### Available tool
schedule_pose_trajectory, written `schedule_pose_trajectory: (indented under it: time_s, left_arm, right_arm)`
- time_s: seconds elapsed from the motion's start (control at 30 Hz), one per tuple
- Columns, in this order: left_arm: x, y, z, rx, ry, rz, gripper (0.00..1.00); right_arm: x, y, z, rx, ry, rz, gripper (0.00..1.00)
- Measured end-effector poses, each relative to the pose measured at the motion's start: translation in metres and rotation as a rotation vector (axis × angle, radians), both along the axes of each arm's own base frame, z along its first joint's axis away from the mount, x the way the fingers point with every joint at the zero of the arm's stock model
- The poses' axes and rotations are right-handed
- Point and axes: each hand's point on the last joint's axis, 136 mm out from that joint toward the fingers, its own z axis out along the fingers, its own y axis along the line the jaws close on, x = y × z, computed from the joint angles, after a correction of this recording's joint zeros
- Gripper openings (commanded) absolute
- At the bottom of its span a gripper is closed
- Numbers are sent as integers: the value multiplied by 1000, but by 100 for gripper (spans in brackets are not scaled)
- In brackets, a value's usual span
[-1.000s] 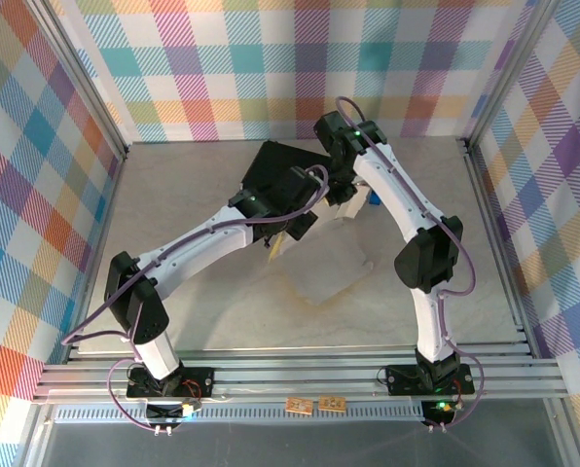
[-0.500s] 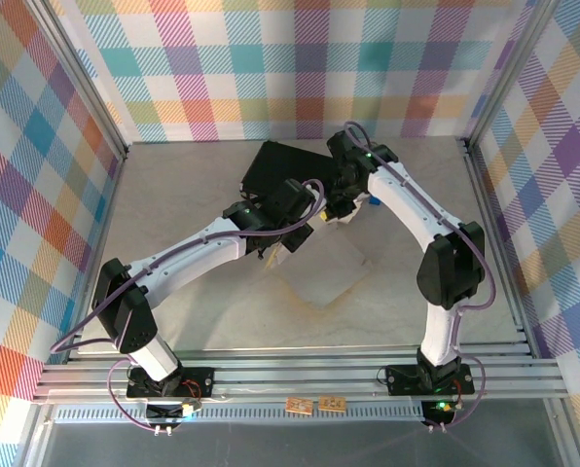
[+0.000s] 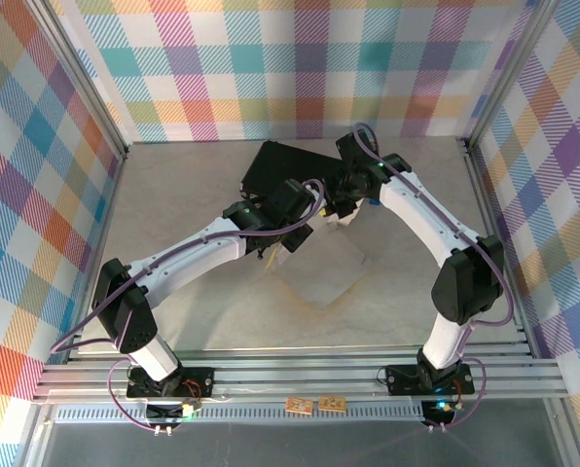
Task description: Fold the paper box
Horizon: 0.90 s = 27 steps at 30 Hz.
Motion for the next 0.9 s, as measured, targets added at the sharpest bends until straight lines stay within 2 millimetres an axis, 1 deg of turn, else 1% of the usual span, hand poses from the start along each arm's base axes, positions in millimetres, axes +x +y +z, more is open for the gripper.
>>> schedule_pose_trajectory:
  time_s: [0.07, 0.17, 0.23, 0.33, 0.4, 0.43, 0.5, 0.53, 0.6, 0.63, 0.67, 0.73, 0.8, 0.9]
  left_arm:
    - [-1, 0, -1, 2, 5, -2, 0]
    - [-2, 2, -4, 11, 15, 1, 0]
    - [-3, 4, -4, 17, 17, 4, 0]
    - [-2, 6, -6, 21, 20, 12, 0]
    - [-2, 7, -7, 12, 28, 27, 0]
    - [-2, 7, -8, 6, 31, 35, 6]
    - [-3, 8, -7, -27, 50, 60, 31]
    - [-3, 11, -6, -50, 61, 86, 40]
    - [2, 23, 4, -132, 87, 170, 56]
    - [3, 30, 9, -177, 100, 217, 62]
    - [5, 39, 17, -233, 115, 272, 67]
    - [6, 61, 34, -385, 161, 409, 67]
    - [8, 88, 51, -569, 214, 571, 64]
    - [10, 118, 64, -796, 298, 780, 61]
  right_arm:
    - [-1, 1, -6, 4, 12, -1, 19]
    - [-2, 2, -9, 9, 17, 2, 9]
    - [-3, 1, -11, 8, 21, 0, 7]
    - [-3, 1, -13, 9, 19, -2, 0]
    - [-2, 1, -15, 11, 12, -5, 0]
    - [-3, 1, -14, 15, 5, -5, 0]
    - [-3, 1, -14, 27, -11, -6, 0]
    - [-4, 1, -14, 29, -17, -8, 0]
    - [-3, 0, -16, 36, -34, -24, 0]
    - [-2, 2, -17, 45, -47, -28, 0]
    - [0, 5, -16, 58, -64, -32, 0]
    - [6, 10, -15, 82, -103, -46, 0]
    - [8, 15, -18, 95, -118, -55, 0]
    - [11, 23, -20, 109, -146, -50, 0]
